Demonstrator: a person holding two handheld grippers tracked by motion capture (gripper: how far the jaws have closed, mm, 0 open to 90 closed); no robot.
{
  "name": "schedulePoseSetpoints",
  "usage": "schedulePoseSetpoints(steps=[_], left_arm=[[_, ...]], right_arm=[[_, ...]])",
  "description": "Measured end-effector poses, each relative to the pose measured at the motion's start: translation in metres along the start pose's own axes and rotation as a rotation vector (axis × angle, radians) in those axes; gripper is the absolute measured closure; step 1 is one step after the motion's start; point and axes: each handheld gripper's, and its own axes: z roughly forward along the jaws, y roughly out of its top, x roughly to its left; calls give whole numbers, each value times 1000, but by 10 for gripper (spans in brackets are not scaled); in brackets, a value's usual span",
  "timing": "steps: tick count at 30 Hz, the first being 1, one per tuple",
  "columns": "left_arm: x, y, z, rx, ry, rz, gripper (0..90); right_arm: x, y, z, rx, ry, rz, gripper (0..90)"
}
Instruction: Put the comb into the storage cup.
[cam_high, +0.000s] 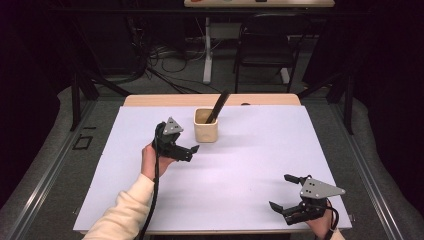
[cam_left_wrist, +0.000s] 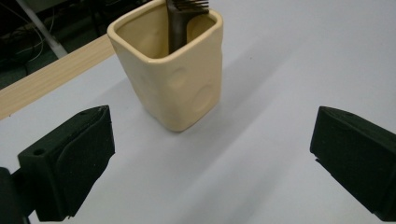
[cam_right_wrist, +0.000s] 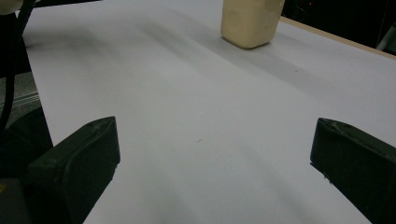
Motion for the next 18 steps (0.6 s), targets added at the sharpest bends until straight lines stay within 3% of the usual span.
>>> schedulePoseSetpoints(steps=[18], left_arm=[[-18,-23,-24,-26,15,3,0]], right_arm=[[0,0,0,4,-5,0,7]])
